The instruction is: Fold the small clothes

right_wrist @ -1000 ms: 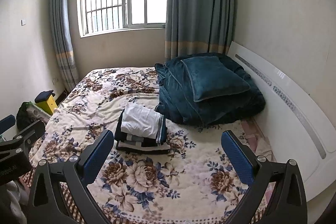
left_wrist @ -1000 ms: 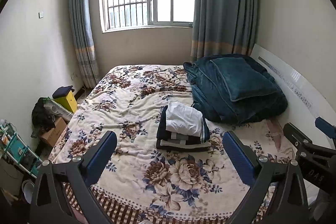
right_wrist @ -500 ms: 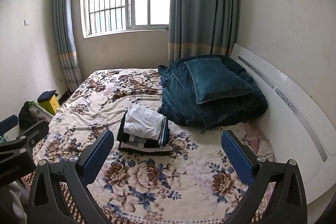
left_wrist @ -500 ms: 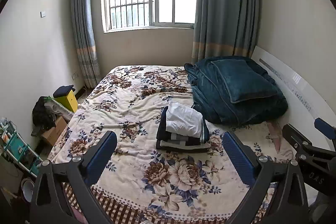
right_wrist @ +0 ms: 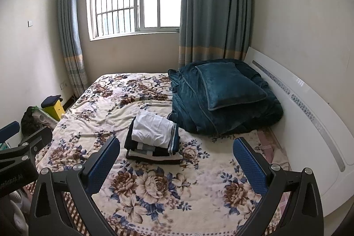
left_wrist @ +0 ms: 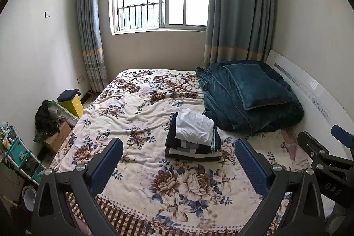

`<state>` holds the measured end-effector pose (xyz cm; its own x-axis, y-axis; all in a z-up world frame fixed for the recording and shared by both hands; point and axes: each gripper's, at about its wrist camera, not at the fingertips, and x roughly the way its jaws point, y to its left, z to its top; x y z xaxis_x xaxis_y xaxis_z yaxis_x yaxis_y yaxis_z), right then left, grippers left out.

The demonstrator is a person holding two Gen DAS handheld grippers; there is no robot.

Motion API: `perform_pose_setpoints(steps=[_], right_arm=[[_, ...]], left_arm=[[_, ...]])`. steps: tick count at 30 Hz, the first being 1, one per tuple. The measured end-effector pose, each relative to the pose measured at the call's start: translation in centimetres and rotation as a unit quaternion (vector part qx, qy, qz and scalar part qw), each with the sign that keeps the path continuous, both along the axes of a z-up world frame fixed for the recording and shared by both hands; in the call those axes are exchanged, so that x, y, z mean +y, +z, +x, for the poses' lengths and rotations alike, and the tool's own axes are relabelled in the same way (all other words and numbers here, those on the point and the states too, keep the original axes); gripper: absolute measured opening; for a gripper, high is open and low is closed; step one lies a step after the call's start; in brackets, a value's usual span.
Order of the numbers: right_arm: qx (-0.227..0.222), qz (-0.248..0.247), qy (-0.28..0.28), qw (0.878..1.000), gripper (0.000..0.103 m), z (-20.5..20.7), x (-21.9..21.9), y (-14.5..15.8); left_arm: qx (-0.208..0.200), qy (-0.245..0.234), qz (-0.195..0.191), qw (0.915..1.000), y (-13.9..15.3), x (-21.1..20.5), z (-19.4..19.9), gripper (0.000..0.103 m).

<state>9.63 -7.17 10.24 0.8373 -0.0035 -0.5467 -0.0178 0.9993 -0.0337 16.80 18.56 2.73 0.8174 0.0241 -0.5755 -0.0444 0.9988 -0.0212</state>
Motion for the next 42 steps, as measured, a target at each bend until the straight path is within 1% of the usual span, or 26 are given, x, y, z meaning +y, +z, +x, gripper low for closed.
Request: perform_pose_setpoints(steps=[12, 16, 42], right_arm=[[-0.002, 0.002, 0.006, 1.0, 0.103, 0.0, -0.2, 0.1], [-0.002, 0.003, 0.007, 1.0, 0.103, 0.0, -0.3, 0.1], [-0.001, 0.003, 0.007, 1.0, 0.103, -0.1, -0.1, 0.0]], left_arm=[[0.0, 0.004, 0.0, 1.0, 0.2, 0.2, -0.3, 0.103], [-0.002, 0.01, -0.001, 0.9999, 0.3, 0.2, -1.0, 0.103], [-0.002, 0.027, -0.006, 0.9996, 0.1, 1.2, -2.4, 0.103]])
